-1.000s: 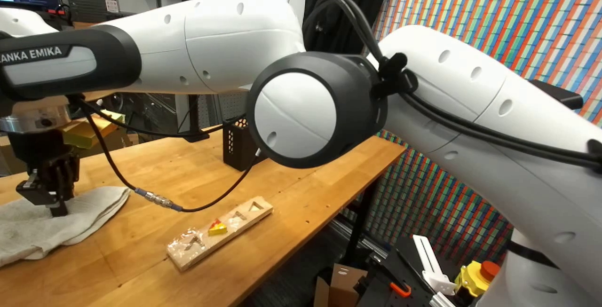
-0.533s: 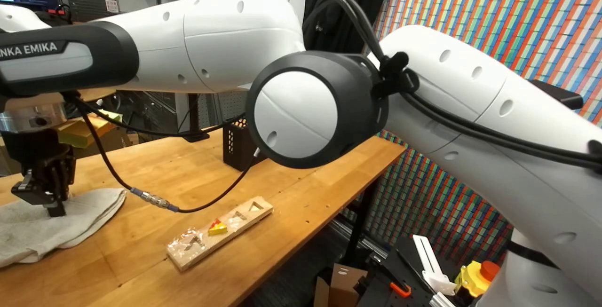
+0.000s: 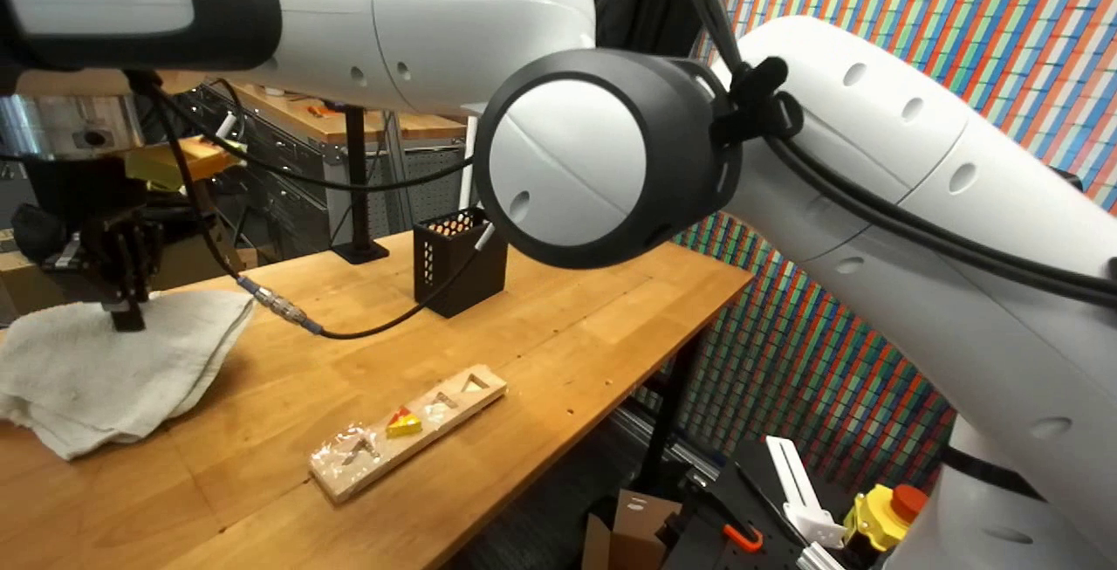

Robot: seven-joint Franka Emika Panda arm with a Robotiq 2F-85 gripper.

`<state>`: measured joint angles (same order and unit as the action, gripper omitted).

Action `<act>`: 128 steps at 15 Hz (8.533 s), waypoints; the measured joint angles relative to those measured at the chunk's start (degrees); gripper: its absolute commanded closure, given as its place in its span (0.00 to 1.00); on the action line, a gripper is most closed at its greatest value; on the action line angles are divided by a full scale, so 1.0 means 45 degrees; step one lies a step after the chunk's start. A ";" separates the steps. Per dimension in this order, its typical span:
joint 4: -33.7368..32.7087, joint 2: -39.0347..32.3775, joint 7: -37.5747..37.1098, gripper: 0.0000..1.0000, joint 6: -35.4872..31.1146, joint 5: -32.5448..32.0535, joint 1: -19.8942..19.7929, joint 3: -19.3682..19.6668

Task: Put the towel into the box.

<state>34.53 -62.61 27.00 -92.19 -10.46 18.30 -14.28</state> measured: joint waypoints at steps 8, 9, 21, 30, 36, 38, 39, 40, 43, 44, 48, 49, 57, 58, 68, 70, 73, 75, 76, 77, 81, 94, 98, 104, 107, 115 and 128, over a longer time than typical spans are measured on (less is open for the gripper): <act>-0.0360 0.1644 -0.0708 0.95 0.2029 -0.0001 -0.1373 0.0161; -0.0363 0.1835 -0.0719 0.95 0.2234 -0.0001 -0.1619 0.0191; -0.0044 0.3644 -0.0455 0.95 0.3658 -0.0016 -0.4646 0.0450; 0.2036 0.3990 -0.0325 0.95 0.3077 -0.0004 -0.6120 0.0435; 0.4931 0.5074 -0.0325 0.95 0.1265 0.0257 -0.6979 0.0280; 0.6107 0.5461 -0.0325 0.95 0.0461 0.0505 -0.7206 0.0190; 0.6719 0.5657 -0.0325 0.95 0.0051 0.0651 -0.7309 0.0153; 0.7316 0.5840 -0.0325 0.95 -0.0338 0.0760 -0.7406 0.0120; 0.8996 0.6460 -0.0101 0.95 -0.1360 0.1715 -0.7348 0.0626; 0.9534 0.6687 -0.0004 0.95 -0.1659 0.1994 -0.7339 0.0779; 1.1301 0.7562 0.0429 0.95 -0.2521 0.2929 -0.7320 0.1197; 1.1642 0.7744 0.0542 0.95 -0.2635 0.3129 -0.7309 0.1262; 1.2768 0.8122 0.1472 0.95 -0.2732 0.3806 -0.7045 0.1401; 1.2796 0.8082 0.1584 0.95 -0.2714 0.3854 -0.7000 0.1402; 1.2713 0.7458 0.2311 0.94 -0.2473 0.4155 -0.6705 0.1470; 1.2705 0.7624 0.2301 0.94 -0.2473 0.4120 -0.6654 0.1599; 1.2701 0.8184 0.2247 0.92 -0.2454 0.3898 -0.6485 0.1828; 1.2693 0.8698 0.2122 0.61 -0.2379 0.3720 -0.6331 0.1942; 1.2689 0.8977 0.2007 0.60 -0.2330 0.3587 -0.6243 0.1980; 1.2682 0.9229 0.1880 0.56 -0.2294 0.3466 -0.6152 0.2010; 1.2610 0.9949 0.1349 0.53 -0.2102 0.3044 -0.5740 0.2042; 1.1869 1.0212 0.0748 1.00 -0.1605 0.2089 -0.5072 0.2050; 1.1859 1.0109 0.0748 0.97 -0.1586 0.2089 -0.5060 0.2050; 1.1862 0.9519 0.0761 0.98 -0.1641 0.2192 -0.5056 0.2049; 1.1871 0.9092 0.0775 0.96 -0.1828 0.2337 -0.5061 0.2049; 1.1999 0.8337 0.1051 0.96 -0.2253 0.3112 -0.5442 0.2053; 1.2571 0.8199 0.1889 0.96 -0.2382 0.3893 -0.6131 0.2104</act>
<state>91.10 -25.71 35.51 -102.90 7.06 -9.29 -4.81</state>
